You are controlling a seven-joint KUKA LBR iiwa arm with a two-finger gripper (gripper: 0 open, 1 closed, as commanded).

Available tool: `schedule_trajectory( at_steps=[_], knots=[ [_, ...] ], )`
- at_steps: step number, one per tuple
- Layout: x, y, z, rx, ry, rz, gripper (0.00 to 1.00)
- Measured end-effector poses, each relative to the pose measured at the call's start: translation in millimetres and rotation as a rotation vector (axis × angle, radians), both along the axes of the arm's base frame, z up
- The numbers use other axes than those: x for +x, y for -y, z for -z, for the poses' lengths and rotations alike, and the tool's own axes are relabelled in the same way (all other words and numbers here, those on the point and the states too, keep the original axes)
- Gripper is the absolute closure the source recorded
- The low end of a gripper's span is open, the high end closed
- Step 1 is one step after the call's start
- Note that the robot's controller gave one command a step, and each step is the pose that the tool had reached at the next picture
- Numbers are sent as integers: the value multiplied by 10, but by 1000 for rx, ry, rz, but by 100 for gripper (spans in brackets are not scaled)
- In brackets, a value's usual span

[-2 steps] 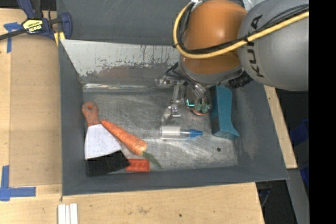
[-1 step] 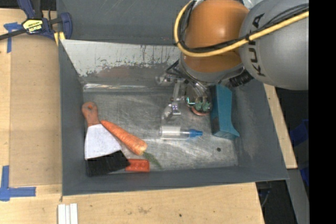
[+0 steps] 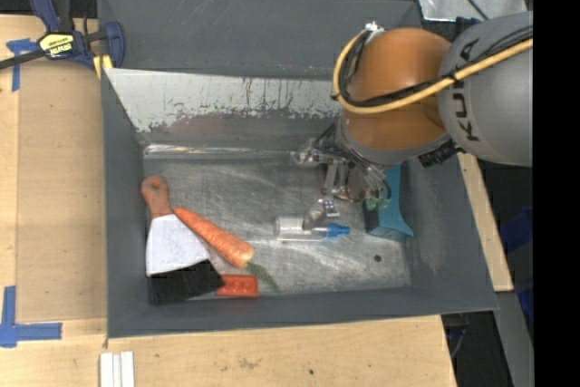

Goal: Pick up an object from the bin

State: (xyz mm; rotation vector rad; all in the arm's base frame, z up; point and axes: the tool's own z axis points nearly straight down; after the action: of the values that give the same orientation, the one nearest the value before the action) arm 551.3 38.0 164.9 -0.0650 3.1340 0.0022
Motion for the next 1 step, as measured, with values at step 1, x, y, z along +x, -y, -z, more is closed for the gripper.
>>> schedule_trajectory(
  at_steps=[1],
  knots=[
    [119,-6,864,-4,-8,-147,100]
  ],
)
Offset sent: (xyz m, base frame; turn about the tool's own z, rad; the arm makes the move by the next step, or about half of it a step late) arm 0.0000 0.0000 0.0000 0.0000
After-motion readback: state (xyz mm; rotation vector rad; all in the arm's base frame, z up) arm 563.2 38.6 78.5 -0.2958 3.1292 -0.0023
